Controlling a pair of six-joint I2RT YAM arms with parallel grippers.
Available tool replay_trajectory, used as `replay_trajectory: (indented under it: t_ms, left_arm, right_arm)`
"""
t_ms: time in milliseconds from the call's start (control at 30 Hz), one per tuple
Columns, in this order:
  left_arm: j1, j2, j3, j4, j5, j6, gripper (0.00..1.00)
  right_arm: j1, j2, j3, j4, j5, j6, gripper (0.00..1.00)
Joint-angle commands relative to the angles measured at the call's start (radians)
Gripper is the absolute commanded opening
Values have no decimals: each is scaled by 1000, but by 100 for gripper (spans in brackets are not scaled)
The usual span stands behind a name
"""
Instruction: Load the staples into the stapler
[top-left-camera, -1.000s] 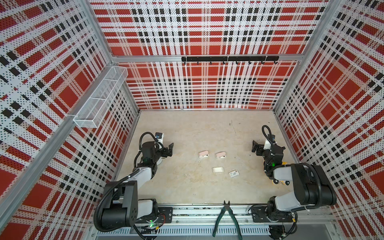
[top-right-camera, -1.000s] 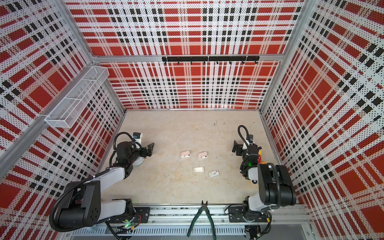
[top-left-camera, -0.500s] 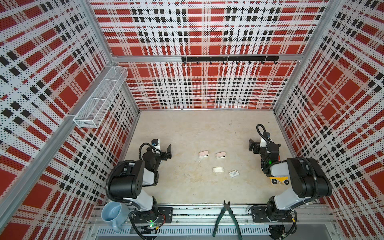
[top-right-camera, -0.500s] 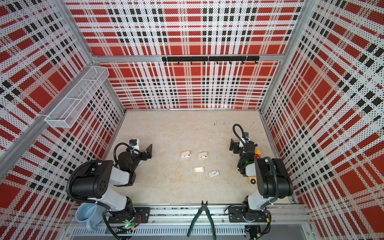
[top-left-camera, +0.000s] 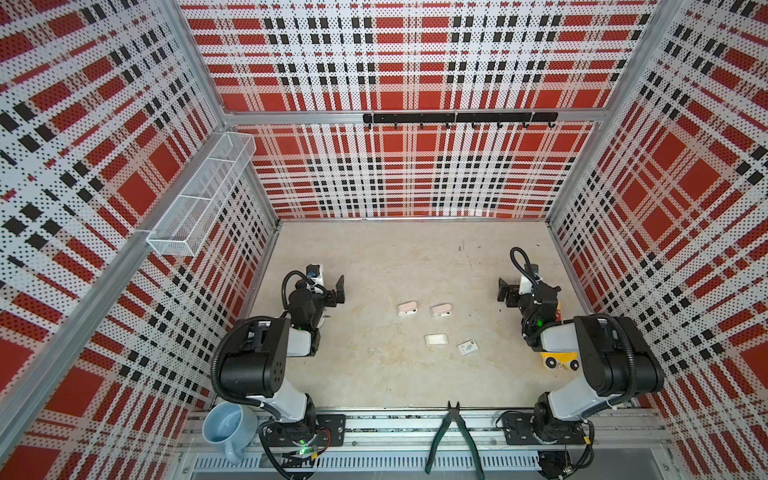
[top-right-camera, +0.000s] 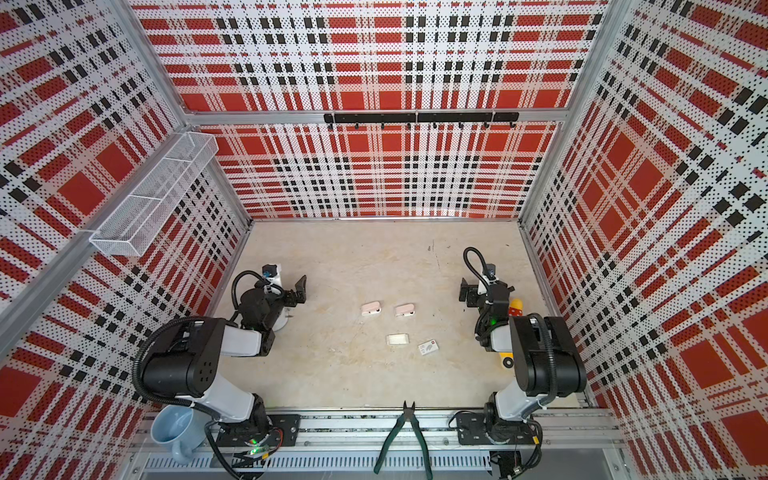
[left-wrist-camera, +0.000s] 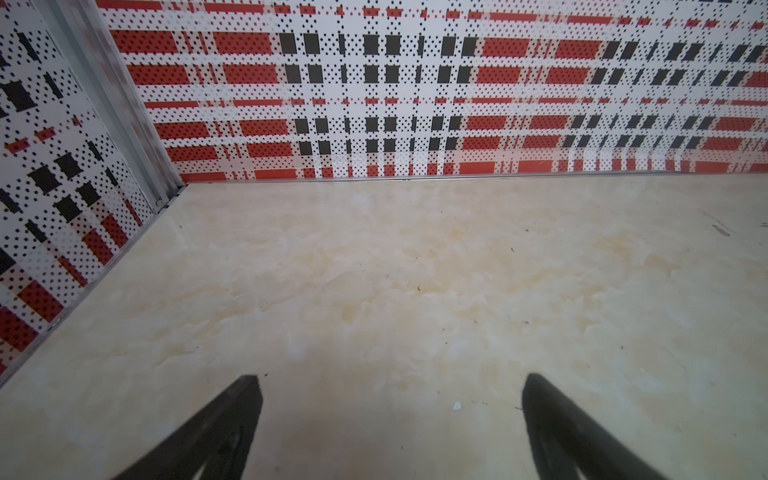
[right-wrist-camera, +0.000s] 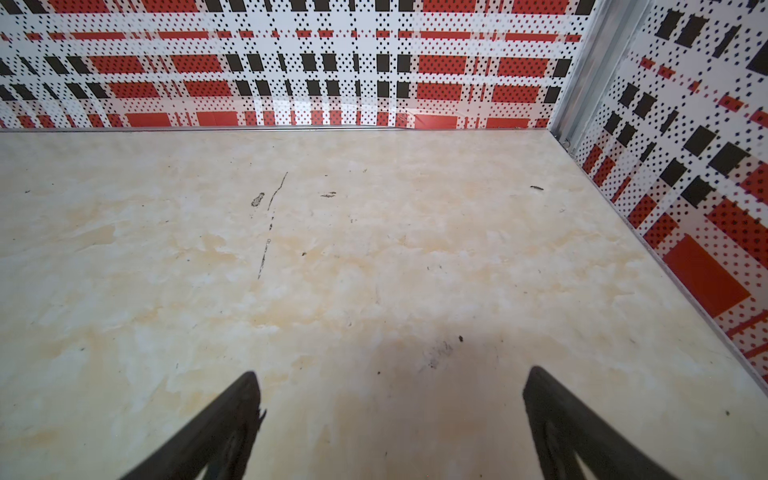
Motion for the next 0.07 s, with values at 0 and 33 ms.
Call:
replay_trajectory:
  t_ms: [0,33]
  left_arm:
    - [-12,-21,17,-57,-40,13,100]
    - [-13,-19,17,-58,-42,14,100]
  right_arm:
    - [7,-1,16,22,5,-28,100]
    - [7,-2,14,26,7,-29,100]
